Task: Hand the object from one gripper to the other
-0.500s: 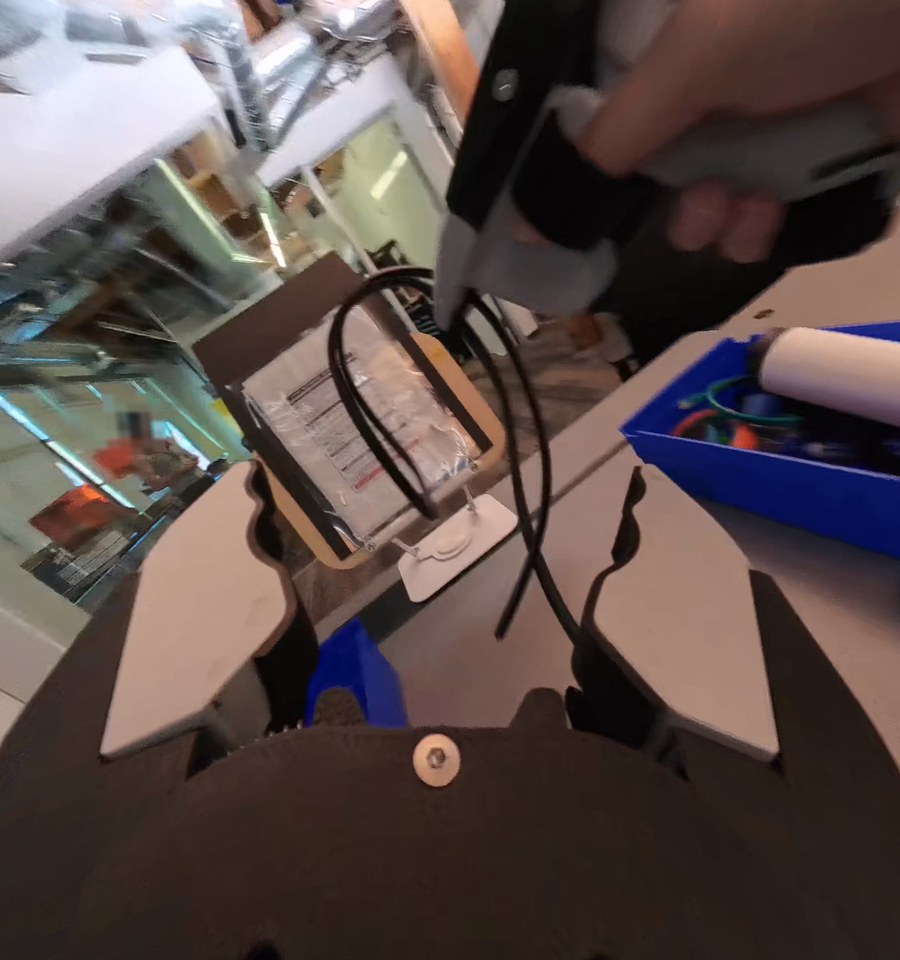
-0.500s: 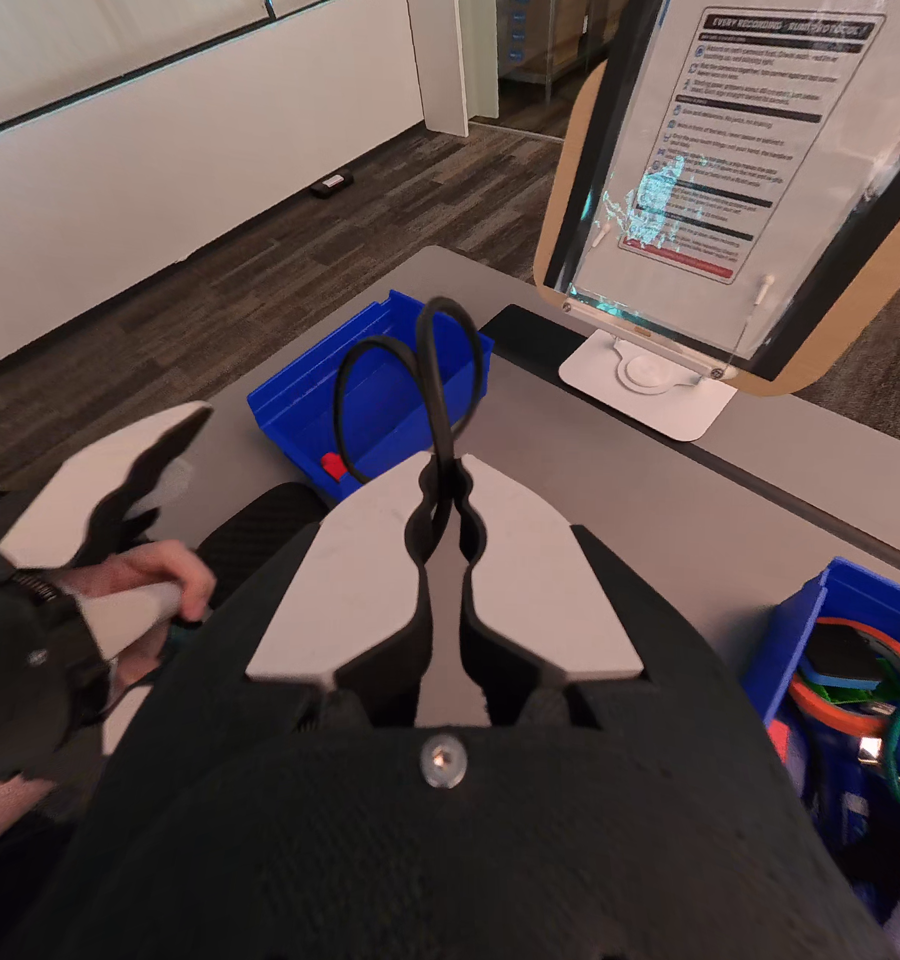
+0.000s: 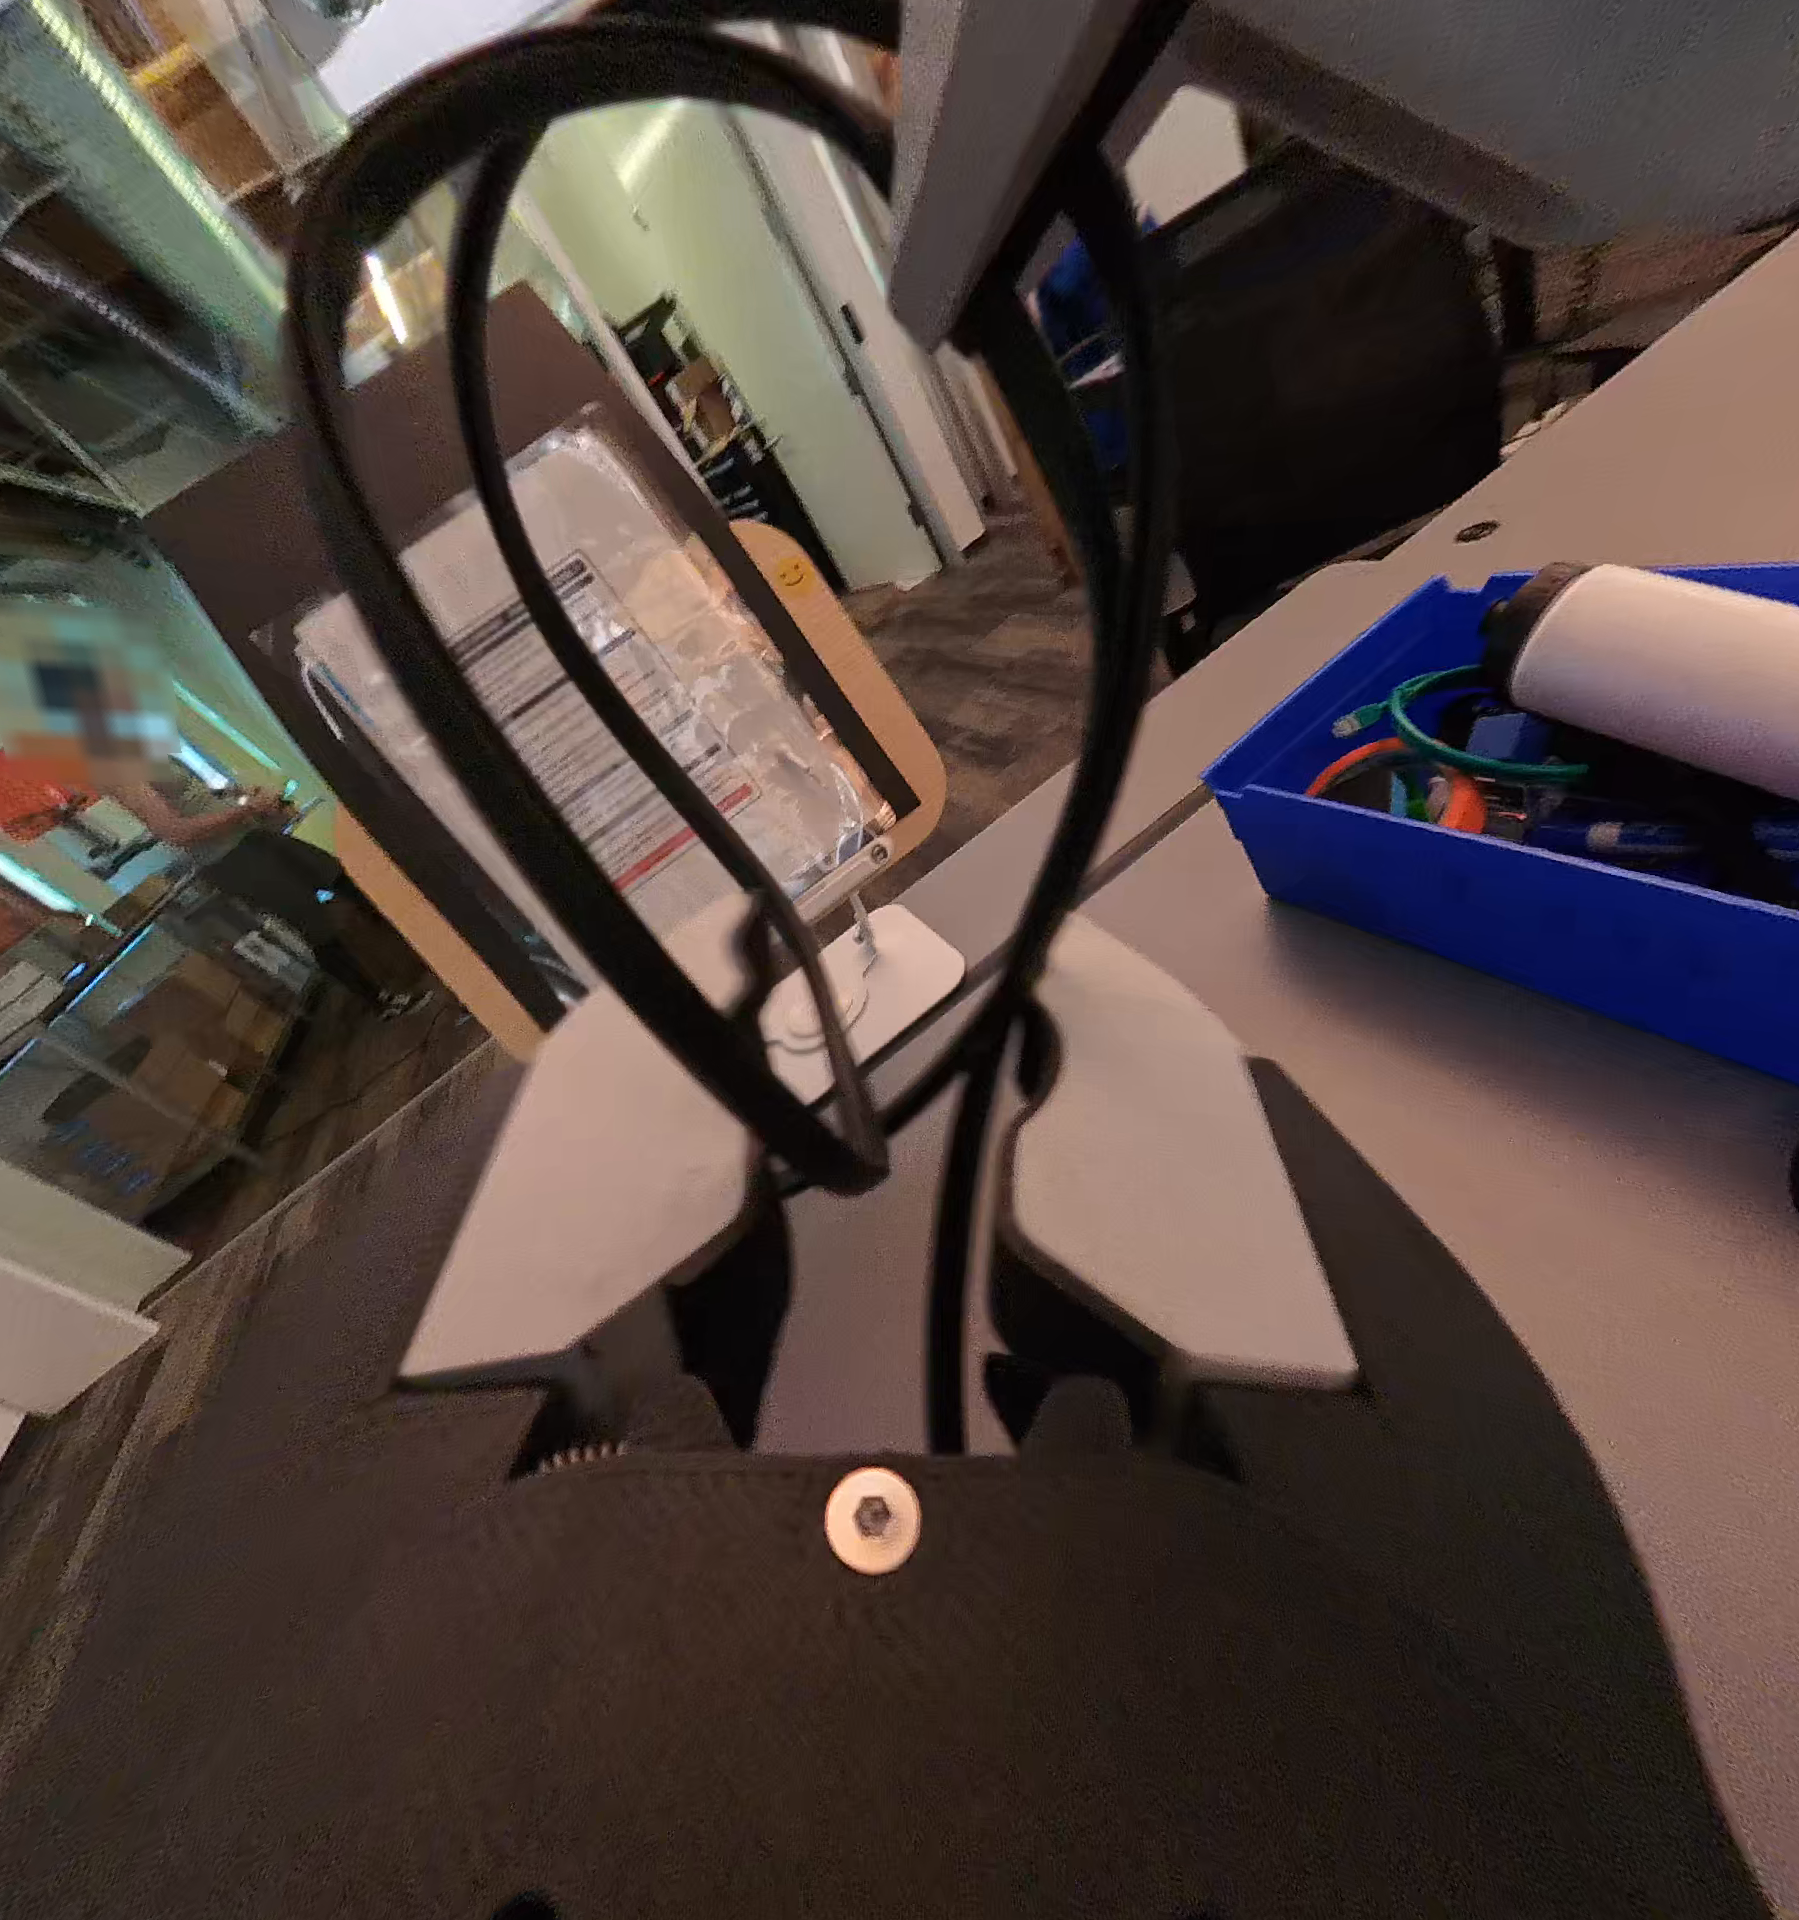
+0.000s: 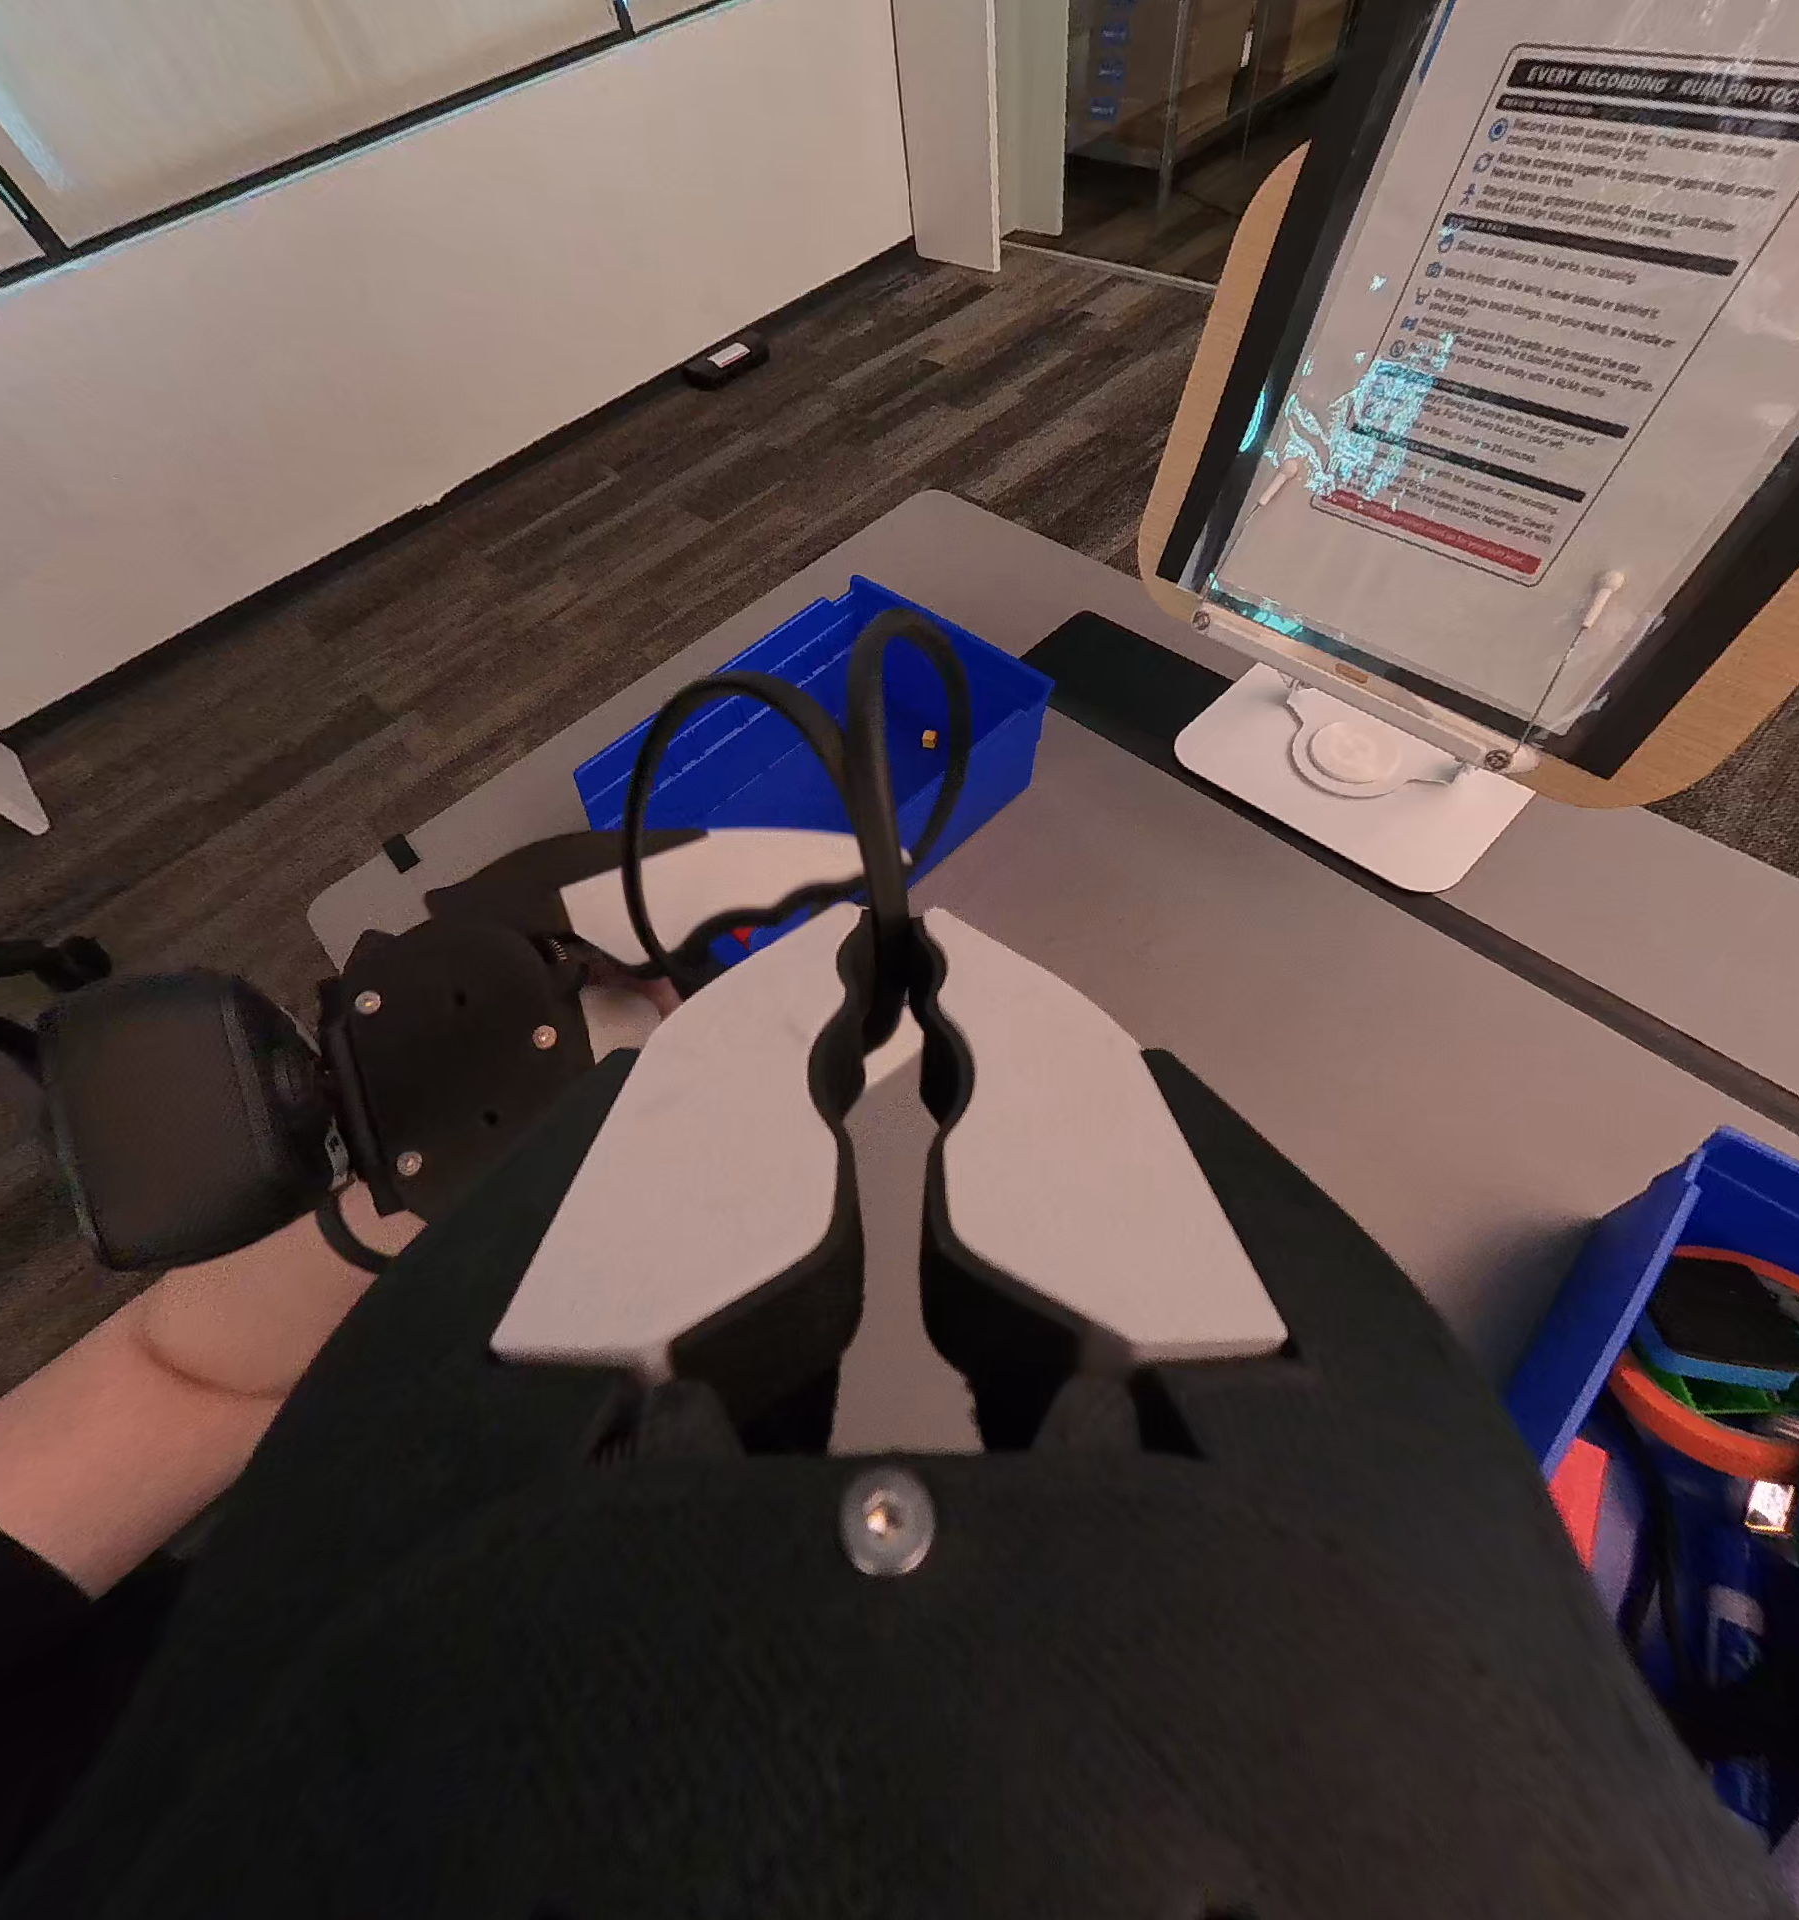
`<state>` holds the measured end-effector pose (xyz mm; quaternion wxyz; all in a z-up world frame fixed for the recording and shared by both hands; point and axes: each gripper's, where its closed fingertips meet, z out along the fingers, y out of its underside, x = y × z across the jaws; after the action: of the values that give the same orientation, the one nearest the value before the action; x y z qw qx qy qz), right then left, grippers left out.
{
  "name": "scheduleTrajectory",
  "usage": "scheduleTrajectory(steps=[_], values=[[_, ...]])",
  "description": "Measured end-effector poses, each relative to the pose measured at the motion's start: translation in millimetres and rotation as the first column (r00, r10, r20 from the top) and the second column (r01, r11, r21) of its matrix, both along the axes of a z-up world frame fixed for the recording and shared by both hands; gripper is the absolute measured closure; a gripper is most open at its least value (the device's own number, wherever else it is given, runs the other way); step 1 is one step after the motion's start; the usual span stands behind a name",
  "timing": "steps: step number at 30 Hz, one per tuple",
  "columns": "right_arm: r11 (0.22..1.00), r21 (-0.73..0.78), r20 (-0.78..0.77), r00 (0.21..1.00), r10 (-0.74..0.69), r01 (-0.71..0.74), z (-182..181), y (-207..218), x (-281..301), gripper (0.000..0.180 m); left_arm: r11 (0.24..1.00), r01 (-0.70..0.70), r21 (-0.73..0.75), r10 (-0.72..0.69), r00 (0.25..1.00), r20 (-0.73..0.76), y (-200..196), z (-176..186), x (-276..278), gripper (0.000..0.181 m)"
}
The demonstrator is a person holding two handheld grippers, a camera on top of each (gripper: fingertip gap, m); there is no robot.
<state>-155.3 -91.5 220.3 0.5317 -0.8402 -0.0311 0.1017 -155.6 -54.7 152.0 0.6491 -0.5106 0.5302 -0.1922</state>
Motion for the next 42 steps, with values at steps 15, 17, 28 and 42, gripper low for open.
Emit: scheduleTrajectory(steps=[15, 17, 28, 42], values=[[0.963, 0.206, 0.23, 0.965, 0.125, -0.174, 16.6, -21.8, -5.5, 0.122, 0.985, 0.167, -0.034, -0.168, 0.986, -0.022, -8.0, 5.7, -29.4, 0.179], [0.925, 0.313, 0.307, 0.944, 0.117, -0.216, 23.6, -38.1, -1.9, 0.12, 0.98, 0.192, -0.06, -0.194, 0.981, -0.024, -6.9, 10.9, -42.8, 0.179], [0.838, 0.368, 0.405, 0.881, 0.247, -0.404, -127.2, -127.2, -23.7, 0.121, 0.928, 0.306, -0.213, -0.329, 0.941, -0.081, -15.1, 35.9, -103.8, 0.179], [0.877, 0.282, 0.959, 0.132, -0.25, -0.389, -126.2, -111.1, -78.6, 0.13, 0.956, 0.162, -0.246, -0.254, 0.875, -0.412, -40.8, -6.8, -95.8, 0.18]])
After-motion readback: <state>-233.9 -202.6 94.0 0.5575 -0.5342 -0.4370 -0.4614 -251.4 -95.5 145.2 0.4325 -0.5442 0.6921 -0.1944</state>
